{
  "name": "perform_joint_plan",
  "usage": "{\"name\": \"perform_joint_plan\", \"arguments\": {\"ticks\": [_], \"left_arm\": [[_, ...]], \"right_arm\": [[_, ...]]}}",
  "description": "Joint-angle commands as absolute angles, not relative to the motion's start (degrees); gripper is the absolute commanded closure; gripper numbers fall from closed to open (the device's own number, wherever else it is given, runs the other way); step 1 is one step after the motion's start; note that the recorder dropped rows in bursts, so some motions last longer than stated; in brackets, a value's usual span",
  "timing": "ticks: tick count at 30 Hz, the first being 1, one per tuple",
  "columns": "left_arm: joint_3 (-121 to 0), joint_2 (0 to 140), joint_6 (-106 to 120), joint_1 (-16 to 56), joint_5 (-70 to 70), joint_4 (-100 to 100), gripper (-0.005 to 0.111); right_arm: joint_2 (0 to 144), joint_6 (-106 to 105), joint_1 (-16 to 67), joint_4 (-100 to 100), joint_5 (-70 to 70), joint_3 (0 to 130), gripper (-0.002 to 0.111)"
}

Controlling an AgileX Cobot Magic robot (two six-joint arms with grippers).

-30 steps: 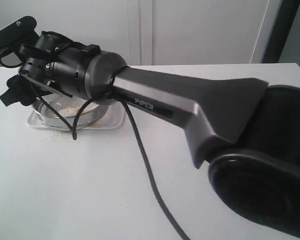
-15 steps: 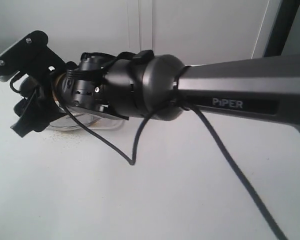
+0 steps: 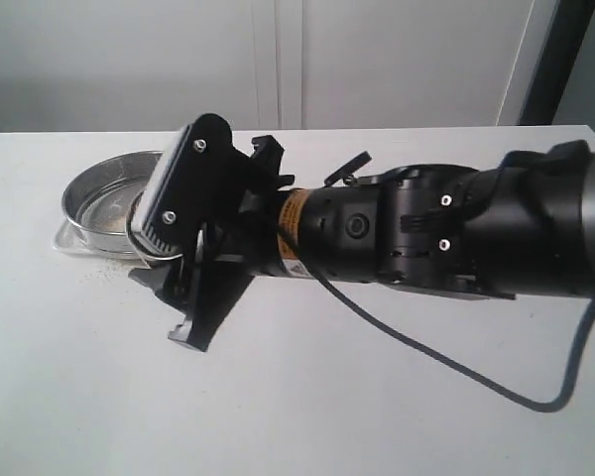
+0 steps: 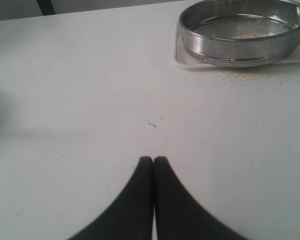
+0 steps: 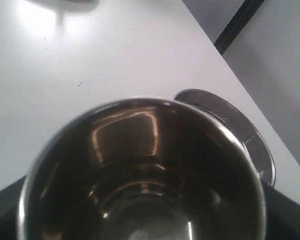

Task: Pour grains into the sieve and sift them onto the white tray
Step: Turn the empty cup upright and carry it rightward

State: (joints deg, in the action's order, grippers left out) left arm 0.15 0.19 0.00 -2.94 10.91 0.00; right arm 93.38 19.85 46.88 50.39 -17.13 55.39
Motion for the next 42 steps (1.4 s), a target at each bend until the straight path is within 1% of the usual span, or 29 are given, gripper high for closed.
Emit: {"name": "perform_joint_plan", "arguments": {"ticks": [1, 5, 12, 15, 19, 24, 28, 34, 39, 42], "left_arm": [[0.00, 0.00, 0.00, -2.66, 10.77, 0.00, 0.107], [0.00, 0.00, 0.00, -2.66, 10.77, 0.00, 0.107], [0.00, 0.00, 0.00, -2.66, 10.77, 0.00, 0.107], [0.00, 0.00, 0.00, -2.66, 10.77, 0.00, 0.107], [0.00, 0.00, 0.00, -2.66, 10.77, 0.00, 0.107], [0.00, 0.00, 0.00, -2.66, 10.77, 0.00, 0.107], [0.00, 0.00, 0.00, -2.66, 10.77, 0.00, 0.107], [0.00, 0.00, 0.00, -2.66, 10.77, 0.00, 0.107], [0.00, 0.00, 0.00, -2.66, 10.77, 0.00, 0.107], [0.00, 0.00, 0.00, -2.66, 10.77, 0.00, 0.107]], "right_arm": [[91.07, 17.76, 44.79, 52.94, -19.81, 50.55, 0.108], [89.58, 16.75, 41.50, 52.06, -21.12, 45.82, 0.108], [89.27, 16.64, 34.57, 49.53, -29.43, 39.92, 0.108], [89.27, 16.68, 32.04, 49.31, -31.93, 38.73, 0.108], [89.27, 17.27, 28.44, 43.07, -31.73, 37.96, 0.108], [89.27, 20.03, 24.53, 40.04, -31.99, 37.83, 0.108], [89.38, 22.71, 22.23, 35.35, -31.14, 37.83, 0.108], [89.58, 23.73, 21.95, 22.46, -29.56, 37.83, 0.108], [91.04, 18.94, 21.46, 15.72, -23.06, 39.15, 0.108], [92.41, 17.42, 21.05, 15.45, -19.06, 41.48, 0.108]]}}
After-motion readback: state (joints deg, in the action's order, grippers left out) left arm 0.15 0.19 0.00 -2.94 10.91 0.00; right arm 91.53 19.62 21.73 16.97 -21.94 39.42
